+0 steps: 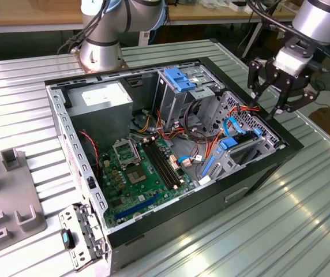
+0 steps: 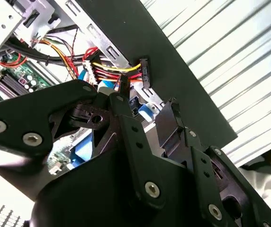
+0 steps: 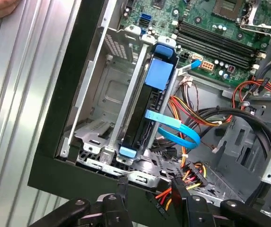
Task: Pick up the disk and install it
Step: 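Insert the first disk wire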
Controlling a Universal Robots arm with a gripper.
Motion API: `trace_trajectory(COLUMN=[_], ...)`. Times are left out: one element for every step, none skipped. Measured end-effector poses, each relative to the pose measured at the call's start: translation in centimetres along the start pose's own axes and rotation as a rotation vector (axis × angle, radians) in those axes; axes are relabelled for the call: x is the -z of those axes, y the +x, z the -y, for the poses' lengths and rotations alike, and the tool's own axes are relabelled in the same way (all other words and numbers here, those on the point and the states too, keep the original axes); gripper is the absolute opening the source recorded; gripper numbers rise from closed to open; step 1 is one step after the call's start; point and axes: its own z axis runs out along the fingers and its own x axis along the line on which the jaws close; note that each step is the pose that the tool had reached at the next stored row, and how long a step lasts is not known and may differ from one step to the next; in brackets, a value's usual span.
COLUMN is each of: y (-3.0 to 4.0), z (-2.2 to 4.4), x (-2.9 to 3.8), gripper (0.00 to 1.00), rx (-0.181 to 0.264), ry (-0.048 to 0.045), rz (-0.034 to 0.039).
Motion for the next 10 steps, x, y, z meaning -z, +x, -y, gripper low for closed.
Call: trace_trajectory(y=[0.04, 0.07, 0.10, 0.15, 0.24, 0.24, 0.24, 0.24, 0.24, 0.24], z=[0.10, 0.20, 0.26, 0.38, 0.75, 0.77, 0.77, 0.77, 0.77, 0.79], x=[-0.04, -0.10, -0.12, -0.14, -0.19, -0.19, -0.19, -0.19, -0.19, -0.19], gripper=[0.49, 0.49, 0.49, 0.49, 0.49, 0.49, 0.49, 0.49, 0.49, 0.49], rx=[0.026, 0.052, 0.062, 0.070, 0.078, 0.078, 0.079, 0.079, 0.080, 0.086], ry=[0.0009, 0.0017, 0.0021, 0.0023, 0.0026, 0.0026, 0.0026, 0.0026, 0.0027, 0.0029], rz=[0.0018, 0.0037, 0.0044, 0.0048, 0.0055, 0.0055, 0.0055, 0.0055, 0.0056, 0.0061])
